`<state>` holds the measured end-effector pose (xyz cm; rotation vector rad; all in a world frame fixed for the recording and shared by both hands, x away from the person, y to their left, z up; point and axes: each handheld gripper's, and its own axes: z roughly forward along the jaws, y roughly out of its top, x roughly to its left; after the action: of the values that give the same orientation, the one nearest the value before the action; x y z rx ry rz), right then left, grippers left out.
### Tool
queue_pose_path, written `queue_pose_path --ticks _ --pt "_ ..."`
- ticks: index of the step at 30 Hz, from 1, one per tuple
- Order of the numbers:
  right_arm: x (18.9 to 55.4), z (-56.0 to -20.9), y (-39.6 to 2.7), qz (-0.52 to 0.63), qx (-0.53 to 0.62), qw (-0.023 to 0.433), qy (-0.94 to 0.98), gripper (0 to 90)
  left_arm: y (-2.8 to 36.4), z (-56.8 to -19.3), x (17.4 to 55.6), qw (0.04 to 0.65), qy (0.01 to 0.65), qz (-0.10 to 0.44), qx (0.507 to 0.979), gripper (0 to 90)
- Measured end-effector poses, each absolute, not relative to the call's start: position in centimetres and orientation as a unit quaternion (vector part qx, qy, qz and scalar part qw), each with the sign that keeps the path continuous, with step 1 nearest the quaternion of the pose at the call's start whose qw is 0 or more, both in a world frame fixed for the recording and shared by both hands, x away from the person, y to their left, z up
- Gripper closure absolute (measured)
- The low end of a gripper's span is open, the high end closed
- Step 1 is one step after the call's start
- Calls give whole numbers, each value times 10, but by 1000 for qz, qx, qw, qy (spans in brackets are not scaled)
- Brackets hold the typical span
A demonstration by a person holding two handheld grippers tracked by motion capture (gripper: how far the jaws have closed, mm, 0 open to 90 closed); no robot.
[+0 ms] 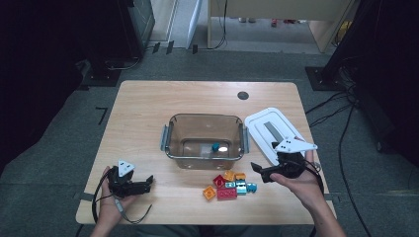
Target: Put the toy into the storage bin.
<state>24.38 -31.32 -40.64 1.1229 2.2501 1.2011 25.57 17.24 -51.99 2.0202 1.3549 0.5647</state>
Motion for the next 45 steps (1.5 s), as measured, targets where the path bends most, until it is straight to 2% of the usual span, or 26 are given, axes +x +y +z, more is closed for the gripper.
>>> queue_pose_path --ticks 5,7,10,11,14,16,17,31,45 --pt "239 -416 -317 424 397 175 795 10 172 -520 256 317 515 214 767 0" --pt "236 -423 -319 423 396 176 796 57 172 -520 256 317 515 214 767 0" --pt "234 -428 -320 423 396 176 796 77 172 -520 256 317 515 214 768 0" --pt "232 -433 -321 422 394 178 797 130 172 -520 256 317 515 214 767 0" --pt "231 -438 -321 420 391 178 799 159 172 -520 256 316 514 214 768 0" --pt "229 -444 -322 422 389 175 800 223 172 -520 256 316 514 214 768 0" --pt "227 -449 -322 423 386 174 801 284 172 -520 256 316 515 214 768 0" --pt "221 -484 -323 425 383 148 807 479 172 -520 256 316 514 214 768 0" --pt "218 -507 -317 412 355 123 830 529 172 -520 256 316 514 214 768 0"
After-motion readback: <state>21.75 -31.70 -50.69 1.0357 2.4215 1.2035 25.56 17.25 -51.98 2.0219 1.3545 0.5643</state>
